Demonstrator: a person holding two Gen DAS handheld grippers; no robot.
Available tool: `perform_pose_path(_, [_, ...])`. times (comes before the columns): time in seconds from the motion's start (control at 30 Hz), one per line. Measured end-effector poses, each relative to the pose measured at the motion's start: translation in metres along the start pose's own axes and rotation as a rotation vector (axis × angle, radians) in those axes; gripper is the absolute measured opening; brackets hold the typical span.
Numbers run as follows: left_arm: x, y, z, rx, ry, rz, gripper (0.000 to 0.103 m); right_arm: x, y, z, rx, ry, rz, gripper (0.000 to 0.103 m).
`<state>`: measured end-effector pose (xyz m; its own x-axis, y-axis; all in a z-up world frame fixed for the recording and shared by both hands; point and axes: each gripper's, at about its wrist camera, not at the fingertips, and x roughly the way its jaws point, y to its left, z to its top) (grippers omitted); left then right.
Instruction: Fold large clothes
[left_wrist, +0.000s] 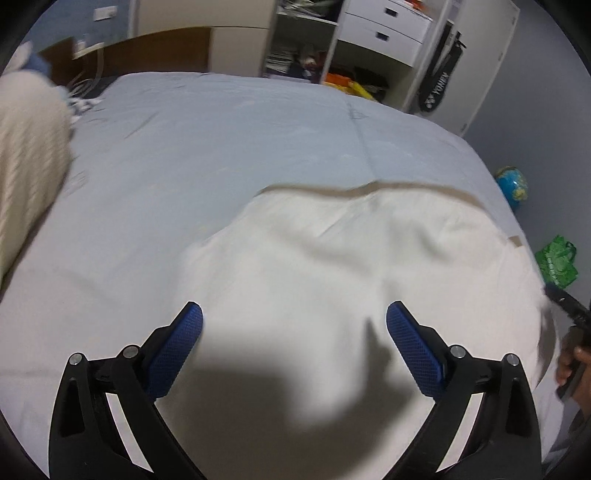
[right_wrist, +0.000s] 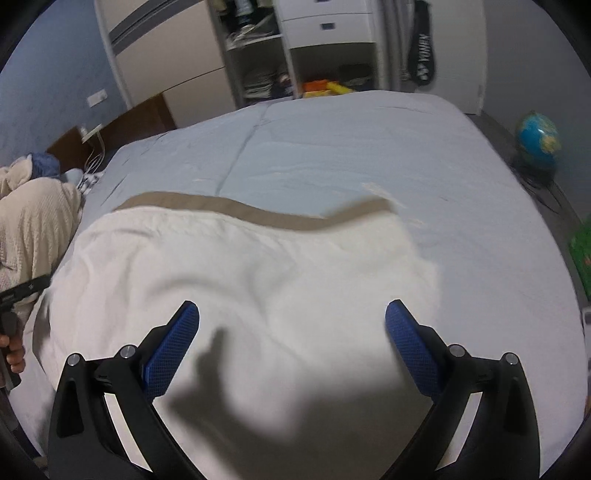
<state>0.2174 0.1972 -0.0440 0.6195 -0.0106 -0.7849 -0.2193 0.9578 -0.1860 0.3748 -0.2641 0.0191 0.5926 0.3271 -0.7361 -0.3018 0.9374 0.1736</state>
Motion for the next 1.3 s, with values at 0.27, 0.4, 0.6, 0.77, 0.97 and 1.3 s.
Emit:
perform_pose_path(0.27, [-0.030,0.064,-0.064,-0.128,0.034,0.019,0.091,-0.046,-0.065,-0.071,0.137,0.032,-0.026,0.092])
perform_pose_path(0.4, [-0.032,0.070,-0.073,-0.166,0.053,-0.069,0.076,-0.050,-0.088,-0.100,0.253,0.067,0.060,0.079])
perform_pose_path(0.6, [-0.031,0.061,-0.072,-0.153,0.073,-0.173,0.019,-0.048,-0.096,-0.122,0.370,0.072,0.236,0.009])
perform_pose_path(0.77, [-0.043,0.066,-0.073,-0.150,0.051,-0.213,0.009,-0.062,-0.093,-0.112,0.387,0.014,0.266,0.003])
perform_pose_path(0.97, [-0.014,0.076,-0.090,-0.166,0.103,-0.179,0.013,-0.039,-0.098,-0.139,0.446,0.054,0.235,0.003])
perform_pose_path(1.3, [-0.024,0.077,-0.091,-0.154,0.116,-0.102,0.038,-0.046,-0.099,-0.133,0.441,0.065,0.218,0.014])
